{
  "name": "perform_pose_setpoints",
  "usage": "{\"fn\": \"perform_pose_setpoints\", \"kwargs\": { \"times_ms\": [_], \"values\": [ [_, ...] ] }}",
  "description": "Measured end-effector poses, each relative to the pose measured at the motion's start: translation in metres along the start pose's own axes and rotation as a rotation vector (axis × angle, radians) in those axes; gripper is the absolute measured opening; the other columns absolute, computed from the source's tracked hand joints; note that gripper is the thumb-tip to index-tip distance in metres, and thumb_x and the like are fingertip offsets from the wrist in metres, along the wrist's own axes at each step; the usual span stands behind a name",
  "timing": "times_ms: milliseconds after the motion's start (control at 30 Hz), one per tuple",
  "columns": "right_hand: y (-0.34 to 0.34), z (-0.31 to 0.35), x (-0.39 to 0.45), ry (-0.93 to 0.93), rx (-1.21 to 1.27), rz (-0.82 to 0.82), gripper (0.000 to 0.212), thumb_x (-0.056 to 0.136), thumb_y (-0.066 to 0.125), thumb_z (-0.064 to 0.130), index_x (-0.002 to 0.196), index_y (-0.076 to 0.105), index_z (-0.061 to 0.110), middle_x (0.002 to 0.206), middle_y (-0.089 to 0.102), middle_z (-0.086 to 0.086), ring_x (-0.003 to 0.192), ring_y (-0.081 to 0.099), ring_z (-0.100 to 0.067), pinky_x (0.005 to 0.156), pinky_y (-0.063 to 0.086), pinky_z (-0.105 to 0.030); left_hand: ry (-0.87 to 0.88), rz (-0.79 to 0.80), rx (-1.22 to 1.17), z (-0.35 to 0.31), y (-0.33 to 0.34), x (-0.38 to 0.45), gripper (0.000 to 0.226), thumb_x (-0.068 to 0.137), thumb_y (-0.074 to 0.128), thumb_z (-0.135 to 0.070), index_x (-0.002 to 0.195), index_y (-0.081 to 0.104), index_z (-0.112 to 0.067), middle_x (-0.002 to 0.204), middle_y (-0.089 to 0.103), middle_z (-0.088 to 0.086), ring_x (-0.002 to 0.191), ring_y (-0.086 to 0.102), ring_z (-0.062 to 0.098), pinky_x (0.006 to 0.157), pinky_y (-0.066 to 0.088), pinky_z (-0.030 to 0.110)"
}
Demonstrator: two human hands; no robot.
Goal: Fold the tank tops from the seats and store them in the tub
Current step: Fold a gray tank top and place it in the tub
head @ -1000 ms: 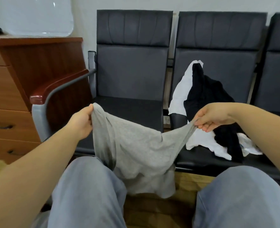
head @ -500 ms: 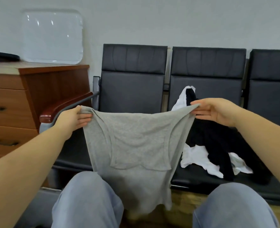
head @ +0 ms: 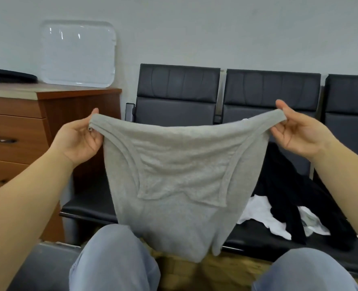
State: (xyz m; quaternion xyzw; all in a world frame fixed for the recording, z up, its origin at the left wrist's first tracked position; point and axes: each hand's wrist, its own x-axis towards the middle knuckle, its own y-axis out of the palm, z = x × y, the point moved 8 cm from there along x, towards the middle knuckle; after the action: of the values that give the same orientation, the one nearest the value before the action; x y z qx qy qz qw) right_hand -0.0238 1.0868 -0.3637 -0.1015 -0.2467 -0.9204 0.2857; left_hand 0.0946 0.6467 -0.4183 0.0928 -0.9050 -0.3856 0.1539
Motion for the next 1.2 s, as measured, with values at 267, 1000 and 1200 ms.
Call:
{"fn": "perform_pose_setpoints", "kwargs": {
  "times_ms": [267, 1000, 1200],
  "values": [
    [-0.017, -0.056, 0.045, 0.055, 0.051, -0.148, 0.015, 0.07, 0.068, 0.008, 0.077, 0.06, 0.019, 0.106, 0.062, -0.006, 0.101, 0.069, -0.022, 0.071, 0.059, -0.036, 0.079, -0.18, 0.18, -0.006, -0.026, 0.023, 0.072, 0.066, 0.078, -0.003, 0.13, 0.047, -0.017, 0.091, 0.073, 0.004, 0.083, 0.073, 0.017, 0.086, 0.055, 0.042],
    [-0.069, -0.165, 0.199, 0.175, 0.052, -0.551, 0.037, 0.081, 0.031, 0.004, 0.107, 0.054, 0.016, 0.075, 0.034, -0.002, 0.061, 0.038, -0.016, 0.073, 0.043, -0.035, 0.076, -0.474, 0.252, 0.021, -0.104, 0.185, 0.055, 0.094, 0.027, -0.001, 0.147, 0.036, -0.014, 0.151, 0.035, 0.017, 0.135, 0.04, 0.039, 0.107, 0.03, 0.06],
    [-0.081, -0.189, 0.216, 0.21, 0.05, -0.575, 0.037, 0.079, 0.033, 0.004, 0.105, 0.057, 0.017, 0.081, 0.039, -0.003, 0.09, 0.04, -0.026, 0.105, 0.036, -0.052, 0.053, -0.546, 0.177, 0.031, -0.125, 0.194, 0.082, 0.059, 0.038, -0.001, 0.14, 0.045, -0.011, 0.139, 0.045, 0.02, 0.115, 0.053, 0.042, 0.105, 0.034, 0.062]
  ]
}}
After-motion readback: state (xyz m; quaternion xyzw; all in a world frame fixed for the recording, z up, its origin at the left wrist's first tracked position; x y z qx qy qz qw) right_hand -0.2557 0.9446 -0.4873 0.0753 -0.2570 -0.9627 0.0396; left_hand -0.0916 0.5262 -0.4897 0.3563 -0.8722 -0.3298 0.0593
